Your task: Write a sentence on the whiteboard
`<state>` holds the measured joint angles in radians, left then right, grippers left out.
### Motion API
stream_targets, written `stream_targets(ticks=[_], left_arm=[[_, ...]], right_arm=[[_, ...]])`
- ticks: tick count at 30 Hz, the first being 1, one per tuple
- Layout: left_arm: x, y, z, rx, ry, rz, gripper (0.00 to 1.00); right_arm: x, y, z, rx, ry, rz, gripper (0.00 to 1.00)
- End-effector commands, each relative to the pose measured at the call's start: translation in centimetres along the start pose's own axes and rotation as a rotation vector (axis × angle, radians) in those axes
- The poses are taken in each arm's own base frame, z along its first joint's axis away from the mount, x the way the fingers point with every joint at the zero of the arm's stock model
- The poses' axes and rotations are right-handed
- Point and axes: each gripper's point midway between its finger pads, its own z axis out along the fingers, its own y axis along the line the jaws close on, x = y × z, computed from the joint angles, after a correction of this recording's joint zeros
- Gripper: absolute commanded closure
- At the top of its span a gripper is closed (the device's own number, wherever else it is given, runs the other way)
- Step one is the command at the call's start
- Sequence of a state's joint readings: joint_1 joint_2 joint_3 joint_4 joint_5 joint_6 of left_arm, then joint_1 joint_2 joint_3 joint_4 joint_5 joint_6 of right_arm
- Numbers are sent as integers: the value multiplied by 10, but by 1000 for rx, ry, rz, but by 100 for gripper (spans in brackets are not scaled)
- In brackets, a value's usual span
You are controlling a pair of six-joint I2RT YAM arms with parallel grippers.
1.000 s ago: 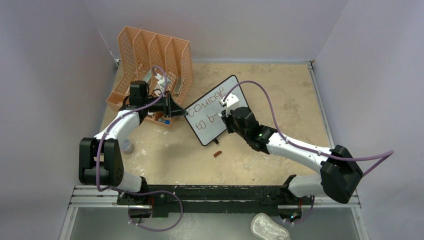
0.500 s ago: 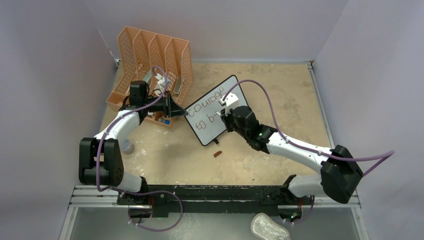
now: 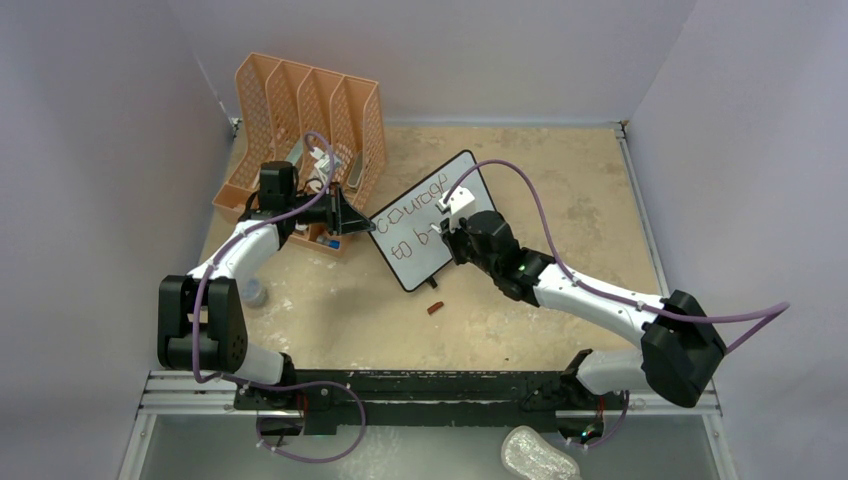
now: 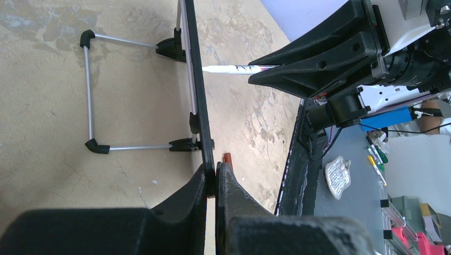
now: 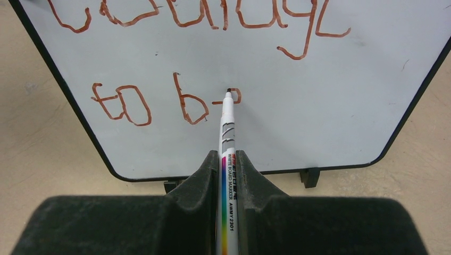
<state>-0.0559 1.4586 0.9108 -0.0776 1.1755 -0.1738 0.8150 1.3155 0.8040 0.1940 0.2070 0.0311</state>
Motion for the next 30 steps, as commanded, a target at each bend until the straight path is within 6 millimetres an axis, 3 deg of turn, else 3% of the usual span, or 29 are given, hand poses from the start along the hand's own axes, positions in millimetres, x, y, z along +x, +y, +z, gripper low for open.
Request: stream_targets(ticks=[1,15,30], left_arm=[[4,8,5,-19,17,18,100],[5,8,5,-20,19,15,100],[5,9,5,-22,18,16,100]], right_arm=[[-29,7,-3,-52,-74,-8,100],[-16,14,-5,-89,-33,-20,100],[14,11,-5,-77,57,-28,100]])
